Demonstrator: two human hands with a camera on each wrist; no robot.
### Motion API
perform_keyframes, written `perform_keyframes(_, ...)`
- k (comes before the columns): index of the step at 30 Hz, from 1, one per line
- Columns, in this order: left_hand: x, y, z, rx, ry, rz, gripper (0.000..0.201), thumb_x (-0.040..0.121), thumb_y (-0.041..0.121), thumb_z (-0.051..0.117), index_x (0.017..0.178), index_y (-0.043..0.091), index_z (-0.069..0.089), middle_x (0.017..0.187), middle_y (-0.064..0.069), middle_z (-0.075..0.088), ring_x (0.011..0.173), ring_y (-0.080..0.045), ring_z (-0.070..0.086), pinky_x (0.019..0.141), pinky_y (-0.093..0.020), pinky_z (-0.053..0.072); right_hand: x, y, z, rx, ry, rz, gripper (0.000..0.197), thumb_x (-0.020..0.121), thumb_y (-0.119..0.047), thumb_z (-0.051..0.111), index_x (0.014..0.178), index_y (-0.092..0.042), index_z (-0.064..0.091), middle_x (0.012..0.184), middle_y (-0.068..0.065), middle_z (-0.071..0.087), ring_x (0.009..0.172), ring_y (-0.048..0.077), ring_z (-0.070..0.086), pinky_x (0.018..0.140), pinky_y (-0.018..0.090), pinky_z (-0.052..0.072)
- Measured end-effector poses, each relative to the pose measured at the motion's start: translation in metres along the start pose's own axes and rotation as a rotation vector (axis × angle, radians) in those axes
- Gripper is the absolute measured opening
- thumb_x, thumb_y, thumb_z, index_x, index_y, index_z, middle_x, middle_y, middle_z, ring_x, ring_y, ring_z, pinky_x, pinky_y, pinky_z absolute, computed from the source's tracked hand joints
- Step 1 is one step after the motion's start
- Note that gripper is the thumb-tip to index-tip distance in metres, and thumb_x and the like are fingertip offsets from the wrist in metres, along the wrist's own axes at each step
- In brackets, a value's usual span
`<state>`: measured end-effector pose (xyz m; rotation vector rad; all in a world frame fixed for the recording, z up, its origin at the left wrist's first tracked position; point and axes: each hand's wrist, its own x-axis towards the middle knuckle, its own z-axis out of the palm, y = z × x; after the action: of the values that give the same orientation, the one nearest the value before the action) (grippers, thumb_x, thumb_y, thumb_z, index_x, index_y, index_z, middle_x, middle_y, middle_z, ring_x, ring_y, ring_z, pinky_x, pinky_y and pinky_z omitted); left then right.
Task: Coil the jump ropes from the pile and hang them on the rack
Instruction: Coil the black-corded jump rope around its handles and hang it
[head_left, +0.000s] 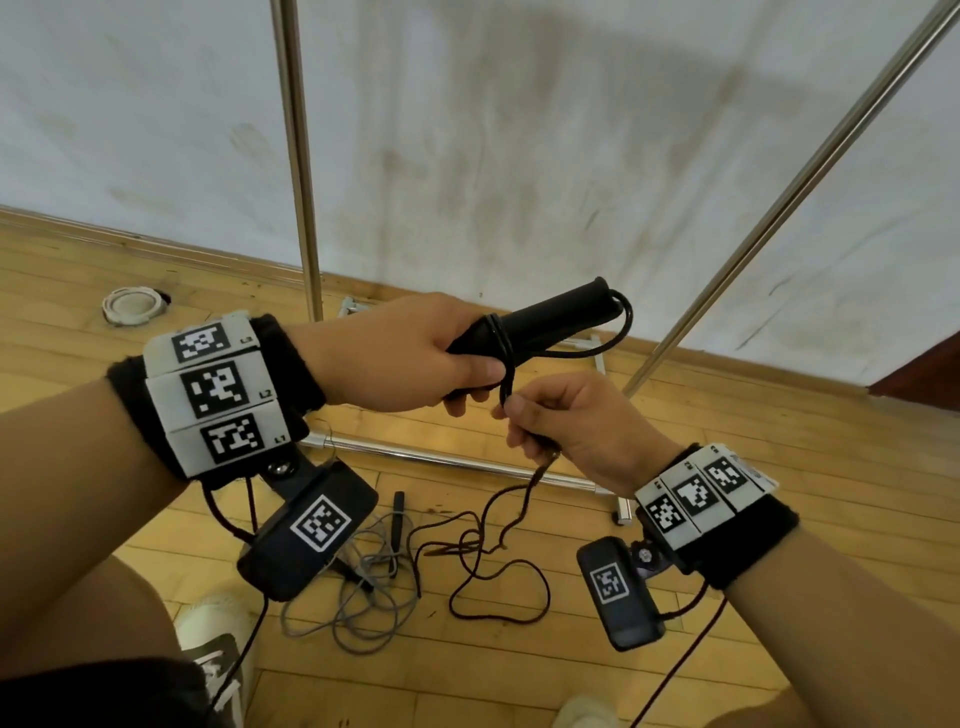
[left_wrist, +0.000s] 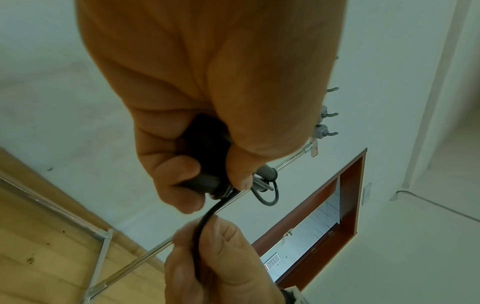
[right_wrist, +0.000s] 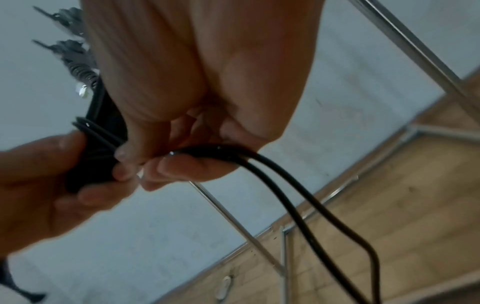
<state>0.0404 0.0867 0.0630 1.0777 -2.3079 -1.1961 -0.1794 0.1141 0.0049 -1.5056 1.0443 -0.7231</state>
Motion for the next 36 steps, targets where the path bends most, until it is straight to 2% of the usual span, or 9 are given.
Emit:
perform_keyframes(4, -0.007, 0.005, -0.002, -0.015, -0.041, 0.033, 0.008, 0.099, 0.027, 0.055, 0.103, 0.033, 0.058, 0.081, 0.010, 0.071, 0.068, -0.005, 0.068, 0.062, -0.023, 0.054, 0.000, 0.002, -0.002, -0.173, -0.039, -0.060, 0.028, 0.090, -0.041, 0.060, 0.086, -0.020, 0.078, 0.066, 0.010, 0.064, 0.050, 0.021, 0.046, 0.053, 0.033, 0.038)
perform_keyframes(9, -0.017, 0.007, -0.002, -0.060, -0.182, 0.082, 0.009, 0.099, 0.021, 0.057, 0.101, 0.029, 0.060, 0.083, 0.005, 0.069, 0.071, -0.010, 0.067, 0.064, -0.021, 0.050, 0.003, 0.008, 0.000, -0.154, -0.161, -0.020, 0.024, 0.095, -0.022, 0.060, 0.087, -0.041, 0.073, 0.080, -0.010, 0.064, 0.074, 0.007, 0.063, 0.072, 0.026, 0.057)
perform_keyframes(12, -0.019, 0.006, 0.001, -0.047, -0.284, 0.062, 0.007, 0.098, 0.021, 0.058, 0.103, 0.025, 0.061, 0.085, 0.004, 0.068, 0.075, -0.012, 0.068, 0.069, -0.023, 0.051, 0.006, 0.018, 0.003, -0.331, -0.214, 0.136, 0.023, 0.094, -0.035, 0.055, 0.078, -0.045, 0.068, 0.072, -0.019, 0.066, 0.060, 0.000, 0.063, 0.059, 0.021, 0.054)
perform_keyframes(16, -0.022, 0.004, 0.008, 0.050, -0.412, 0.009, 0.004, 0.098, 0.022, 0.059, 0.099, 0.022, 0.062, 0.078, 0.009, 0.067, 0.069, -0.008, 0.066, 0.062, -0.015, 0.048, 0.011, 0.029, -0.006, -0.390, -0.204, 0.265, 0.022, 0.097, -0.003, 0.055, 0.087, -0.021, 0.063, 0.064, -0.015, 0.069, 0.060, -0.005, 0.062, 0.087, 0.034, 0.056)
perform_keyframes(18, -0.023, 0.003, 0.013, 0.126, -0.467, -0.033, 0.005, 0.097, 0.027, 0.058, 0.094, 0.024, 0.060, 0.071, 0.015, 0.065, 0.064, -0.002, 0.063, 0.057, -0.012, 0.046, 0.013, 0.017, -0.004, -0.422, -0.277, 0.249, 0.009, 0.093, -0.013, 0.062, 0.090, -0.005, 0.066, 0.075, 0.005, 0.071, 0.064, 0.003, 0.063, 0.070, 0.022, 0.053)
perform_keyframes(20, -0.021, 0.001, 0.018, 0.233, -0.512, -0.073, 0.010, 0.097, 0.033, 0.057, 0.093, 0.024, 0.061, 0.074, 0.011, 0.066, 0.066, -0.004, 0.064, 0.059, -0.016, 0.048, 0.013, 0.010, -0.001, -0.460, -0.318, 0.205, 0.023, 0.095, -0.027, 0.062, 0.089, -0.005, 0.066, 0.079, 0.015, 0.068, 0.066, 0.015, 0.062, 0.063, 0.024, 0.049)
perform_keyframes(24, -0.017, -0.004, 0.027, 0.437, -0.576, -0.152, 0.015, 0.097, 0.038, 0.054, 0.092, 0.024, 0.058, 0.079, 0.002, 0.066, 0.061, -0.006, 0.058, 0.059, -0.025, 0.049, 0.012, 0.003, -0.002, -0.377, -0.286, 0.147, 0.027, 0.098, -0.029, 0.058, 0.075, -0.015, 0.060, 0.060, 0.002, 0.056, 0.051, 0.018, 0.048, 0.050, 0.024, 0.042)
perform_keyframes(28, -0.013, -0.009, 0.038, 0.581, -0.576, -0.190, 0.022, 0.097, 0.041, 0.051, 0.099, 0.020, 0.059, 0.089, -0.004, 0.066, 0.077, -0.020, 0.064, 0.071, -0.037, 0.056, 0.015, -0.005, 0.003, -0.268, -0.243, 0.224, 0.041, 0.101, -0.038, 0.047, 0.078, -0.009, 0.065, 0.057, -0.003, 0.052, 0.046, 0.009, 0.041, 0.045, 0.021, 0.035)
perform_keyframes(36, 0.002, -0.022, 0.035, 0.616, -0.381, -0.288, 0.027, 0.099, 0.033, 0.047, 0.101, 0.012, 0.063, 0.092, -0.009, 0.067, 0.066, -0.018, 0.055, 0.056, -0.028, 0.045, 0.013, -0.024, 0.008, -0.312, -0.112, 0.167, 0.018, 0.096, -0.015, 0.060, 0.086, -0.002, 0.067, 0.065, 0.006, 0.064, 0.048, 0.008, 0.053, 0.047, 0.019, 0.042)
